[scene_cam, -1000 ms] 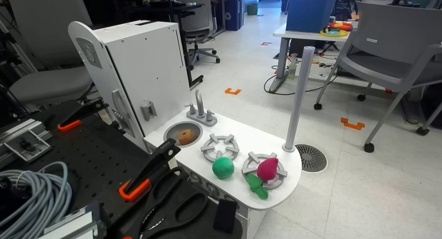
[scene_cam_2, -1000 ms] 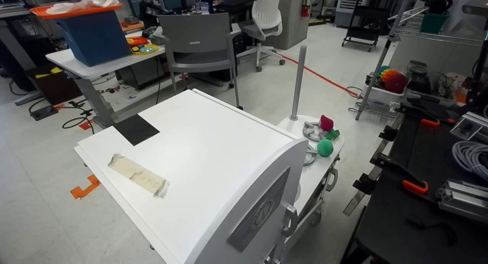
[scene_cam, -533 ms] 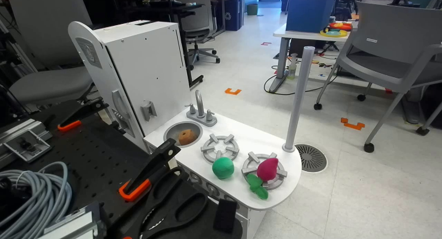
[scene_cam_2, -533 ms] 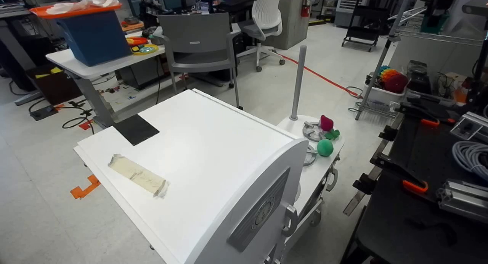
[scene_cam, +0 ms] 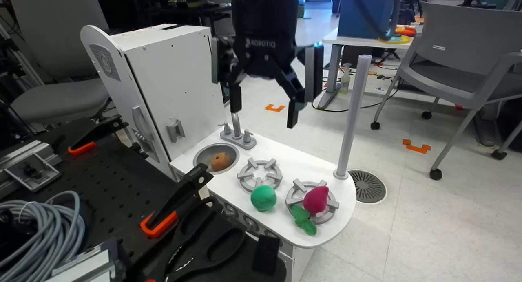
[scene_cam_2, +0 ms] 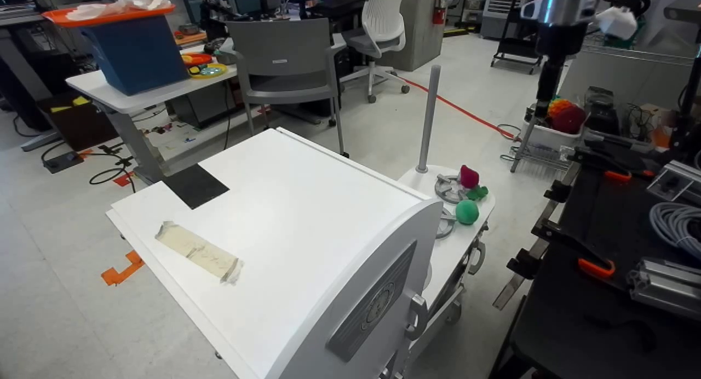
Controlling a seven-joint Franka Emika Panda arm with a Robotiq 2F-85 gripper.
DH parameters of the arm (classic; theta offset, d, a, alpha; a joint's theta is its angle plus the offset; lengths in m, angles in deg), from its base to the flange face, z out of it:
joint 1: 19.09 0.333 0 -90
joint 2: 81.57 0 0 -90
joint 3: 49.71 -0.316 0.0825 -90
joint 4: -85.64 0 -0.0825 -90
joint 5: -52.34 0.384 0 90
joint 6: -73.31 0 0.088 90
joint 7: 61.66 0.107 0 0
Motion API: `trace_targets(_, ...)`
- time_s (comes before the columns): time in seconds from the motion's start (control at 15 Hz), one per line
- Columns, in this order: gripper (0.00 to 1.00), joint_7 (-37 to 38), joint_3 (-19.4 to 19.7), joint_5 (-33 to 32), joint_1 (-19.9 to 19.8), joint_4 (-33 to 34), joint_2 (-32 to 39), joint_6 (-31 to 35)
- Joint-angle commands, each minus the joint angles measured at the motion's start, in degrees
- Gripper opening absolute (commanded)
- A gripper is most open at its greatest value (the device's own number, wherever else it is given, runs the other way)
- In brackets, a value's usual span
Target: Put the green plushie on the stove
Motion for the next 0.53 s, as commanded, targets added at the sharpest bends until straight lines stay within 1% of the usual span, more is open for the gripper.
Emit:
trace_targets(0.0, 1.0, 0.09, -5.46, 2.98, -3.68, 10.44, 13.8, 4.89)
trace_targets(0.13, 1.0, 1.18, -7.89, 2.69, -4.9, 14.63, 19.65, 8.72)
trace_targets(0.2, 1.0, 2.62, -8.36, 1.86, -4.65, 16.49, 22.24, 9.92)
trace_targets(0.33, 1.0, 4.19, -9.21, 1.0, -4.51, 20.38, 27.24, 11.27)
trace_targets(0.47, 1.0, 5.19, -10.27, 1.05, -4.58, 23.84, 31.38, 10.83)
